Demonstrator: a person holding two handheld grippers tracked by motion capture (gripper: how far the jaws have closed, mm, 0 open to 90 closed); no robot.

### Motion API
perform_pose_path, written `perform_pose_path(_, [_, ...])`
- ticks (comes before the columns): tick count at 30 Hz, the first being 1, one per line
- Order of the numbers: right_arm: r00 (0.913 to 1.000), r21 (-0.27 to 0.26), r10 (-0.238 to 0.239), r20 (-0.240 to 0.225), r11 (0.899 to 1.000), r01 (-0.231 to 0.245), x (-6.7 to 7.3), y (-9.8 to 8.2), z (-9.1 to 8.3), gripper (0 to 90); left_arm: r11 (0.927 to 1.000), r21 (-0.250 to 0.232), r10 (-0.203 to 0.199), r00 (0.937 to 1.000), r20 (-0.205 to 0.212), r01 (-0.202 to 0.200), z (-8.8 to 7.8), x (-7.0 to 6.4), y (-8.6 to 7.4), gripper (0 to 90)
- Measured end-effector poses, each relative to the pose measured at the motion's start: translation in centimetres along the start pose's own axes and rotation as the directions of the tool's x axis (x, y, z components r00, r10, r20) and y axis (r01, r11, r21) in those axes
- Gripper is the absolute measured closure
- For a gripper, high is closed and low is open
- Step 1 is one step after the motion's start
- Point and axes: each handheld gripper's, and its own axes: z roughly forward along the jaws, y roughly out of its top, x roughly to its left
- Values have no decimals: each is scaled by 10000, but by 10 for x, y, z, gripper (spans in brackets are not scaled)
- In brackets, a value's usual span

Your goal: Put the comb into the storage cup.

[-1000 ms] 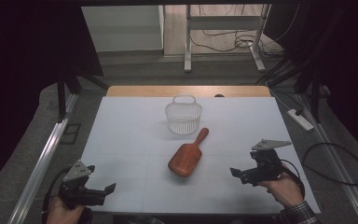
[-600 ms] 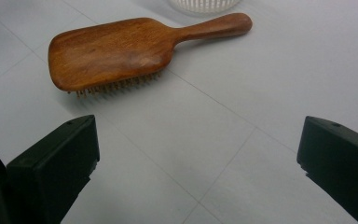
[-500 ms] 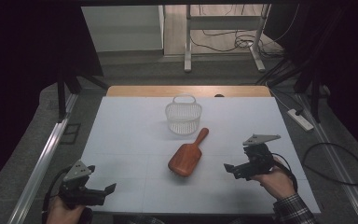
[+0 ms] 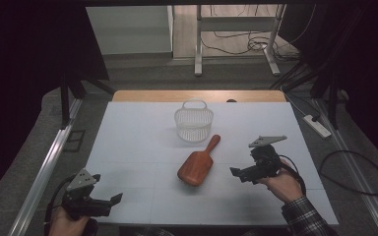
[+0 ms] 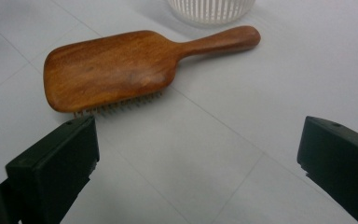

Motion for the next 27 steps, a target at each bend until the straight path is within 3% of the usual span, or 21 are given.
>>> perform_pose_path(9, [9996,131,-187,-196,9997,190,2,13,13,0,10000,1,-6,10000,21,6,0,0,0,11])
perform_pose_path(27, [9993,519,-124,-362,9986,143,-4,27,36,0,10000,23,-11,10000,29,11,0,0,0,11])
